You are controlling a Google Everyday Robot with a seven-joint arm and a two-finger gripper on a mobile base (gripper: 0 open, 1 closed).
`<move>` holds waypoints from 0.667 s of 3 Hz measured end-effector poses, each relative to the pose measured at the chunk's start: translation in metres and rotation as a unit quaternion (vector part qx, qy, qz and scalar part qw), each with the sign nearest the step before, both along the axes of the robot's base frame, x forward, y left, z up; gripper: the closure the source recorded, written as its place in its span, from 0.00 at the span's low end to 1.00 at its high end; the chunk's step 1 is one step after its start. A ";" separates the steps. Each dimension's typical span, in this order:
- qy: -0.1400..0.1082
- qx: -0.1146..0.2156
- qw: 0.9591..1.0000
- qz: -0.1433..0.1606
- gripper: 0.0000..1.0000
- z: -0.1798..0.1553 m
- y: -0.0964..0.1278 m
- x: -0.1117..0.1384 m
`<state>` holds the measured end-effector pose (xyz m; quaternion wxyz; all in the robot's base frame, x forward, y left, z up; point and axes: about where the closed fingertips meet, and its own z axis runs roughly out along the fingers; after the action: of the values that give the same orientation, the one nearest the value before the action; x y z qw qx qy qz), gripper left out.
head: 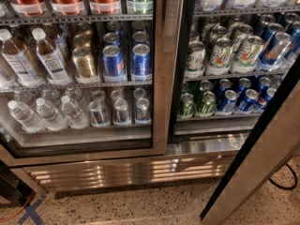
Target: Open right fridge door
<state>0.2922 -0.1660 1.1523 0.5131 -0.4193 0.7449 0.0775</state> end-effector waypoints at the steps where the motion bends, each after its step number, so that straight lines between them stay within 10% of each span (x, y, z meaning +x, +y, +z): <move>1: 0.000 0.000 1.000 0.000 0.81 0.000 0.000 0.000; 2: 0.000 0.000 1.000 0.000 0.69 0.000 0.000 0.000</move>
Offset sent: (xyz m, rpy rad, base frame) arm 0.0000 0.0000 0.0000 0.0000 0.0000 0.0000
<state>0.2922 -0.1660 1.1523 0.5131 -0.4193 0.7449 0.0775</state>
